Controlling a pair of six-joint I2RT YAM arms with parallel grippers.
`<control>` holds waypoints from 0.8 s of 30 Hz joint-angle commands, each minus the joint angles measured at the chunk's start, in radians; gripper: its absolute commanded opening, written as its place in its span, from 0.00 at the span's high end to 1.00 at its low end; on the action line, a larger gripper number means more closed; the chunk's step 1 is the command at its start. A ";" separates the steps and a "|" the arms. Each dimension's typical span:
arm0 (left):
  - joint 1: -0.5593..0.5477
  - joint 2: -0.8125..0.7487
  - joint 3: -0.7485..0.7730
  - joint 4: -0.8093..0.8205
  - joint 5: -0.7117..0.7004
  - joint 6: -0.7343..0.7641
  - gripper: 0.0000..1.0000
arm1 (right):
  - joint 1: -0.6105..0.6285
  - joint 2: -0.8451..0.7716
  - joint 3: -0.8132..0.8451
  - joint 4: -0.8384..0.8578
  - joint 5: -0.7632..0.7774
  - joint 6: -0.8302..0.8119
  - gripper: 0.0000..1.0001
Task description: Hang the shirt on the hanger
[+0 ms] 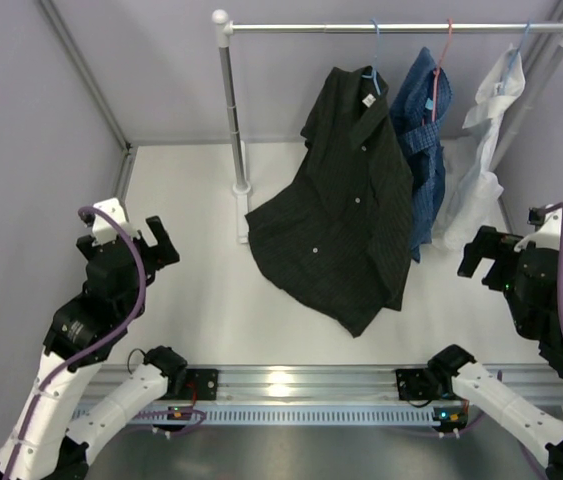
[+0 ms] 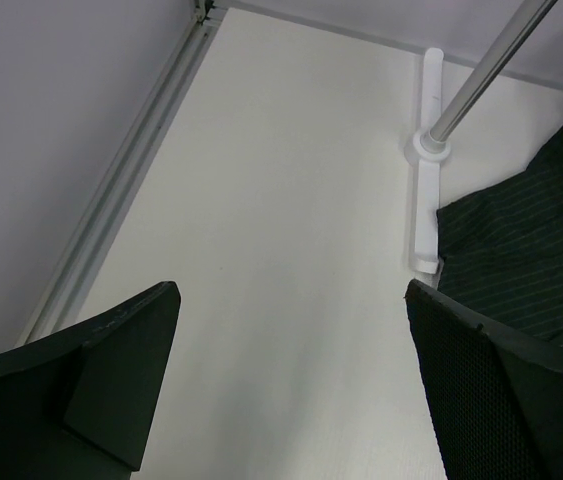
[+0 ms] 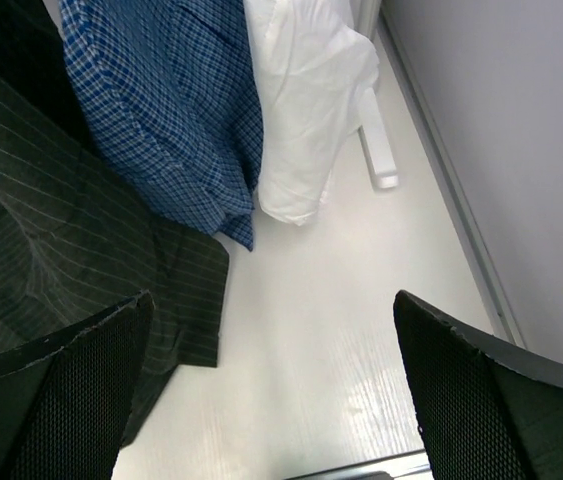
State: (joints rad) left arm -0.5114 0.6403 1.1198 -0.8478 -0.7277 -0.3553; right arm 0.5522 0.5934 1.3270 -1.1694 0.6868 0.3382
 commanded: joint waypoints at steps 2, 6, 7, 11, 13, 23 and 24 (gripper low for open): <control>0.004 -0.056 -0.054 -0.002 0.051 0.036 0.02 | -0.006 -0.014 -0.025 -0.003 0.045 -0.008 0.01; 0.004 -0.074 -0.083 -0.004 0.051 0.047 0.02 | -0.006 0.003 -0.029 0.011 0.060 -0.027 0.00; 0.004 -0.074 -0.089 -0.004 0.050 0.049 0.02 | -0.006 0.002 -0.031 0.016 0.060 -0.030 0.01; 0.004 -0.065 -0.101 -0.002 0.056 0.038 0.02 | -0.005 0.000 -0.052 0.046 0.060 -0.044 0.01; 0.004 -0.059 -0.104 0.001 0.059 0.030 0.02 | -0.006 -0.006 -0.058 0.073 0.053 -0.047 0.01; 0.004 -0.047 -0.124 0.030 0.073 0.049 0.02 | -0.006 -0.006 -0.087 0.132 0.045 -0.070 0.01; 0.005 -0.047 -0.127 0.036 0.074 0.050 0.02 | -0.006 -0.007 -0.091 0.139 0.045 -0.071 0.01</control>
State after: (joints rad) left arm -0.5114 0.5877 1.0039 -0.8539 -0.6674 -0.3222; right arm 0.5522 0.5873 1.2488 -1.1145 0.7231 0.2874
